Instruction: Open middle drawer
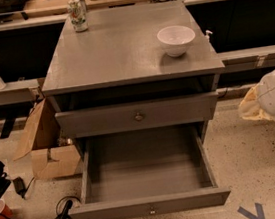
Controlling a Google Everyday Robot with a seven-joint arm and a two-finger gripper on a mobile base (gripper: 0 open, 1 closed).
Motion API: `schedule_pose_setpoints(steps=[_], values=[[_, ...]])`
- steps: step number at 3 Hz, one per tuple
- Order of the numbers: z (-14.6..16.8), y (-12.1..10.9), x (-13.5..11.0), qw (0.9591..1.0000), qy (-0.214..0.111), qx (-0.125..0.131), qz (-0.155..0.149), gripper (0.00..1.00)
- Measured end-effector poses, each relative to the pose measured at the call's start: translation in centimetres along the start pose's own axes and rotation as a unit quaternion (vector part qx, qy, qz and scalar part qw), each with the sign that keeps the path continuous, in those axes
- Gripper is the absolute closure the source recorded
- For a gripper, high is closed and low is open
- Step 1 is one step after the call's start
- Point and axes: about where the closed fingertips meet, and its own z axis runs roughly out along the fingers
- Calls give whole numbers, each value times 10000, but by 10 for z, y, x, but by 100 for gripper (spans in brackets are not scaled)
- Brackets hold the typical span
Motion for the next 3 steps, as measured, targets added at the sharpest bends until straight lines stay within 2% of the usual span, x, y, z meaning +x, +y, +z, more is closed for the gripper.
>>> schedule_pose_setpoints(steps=[3], values=[[-11,2,0,10000,-21,71,-49,32]])
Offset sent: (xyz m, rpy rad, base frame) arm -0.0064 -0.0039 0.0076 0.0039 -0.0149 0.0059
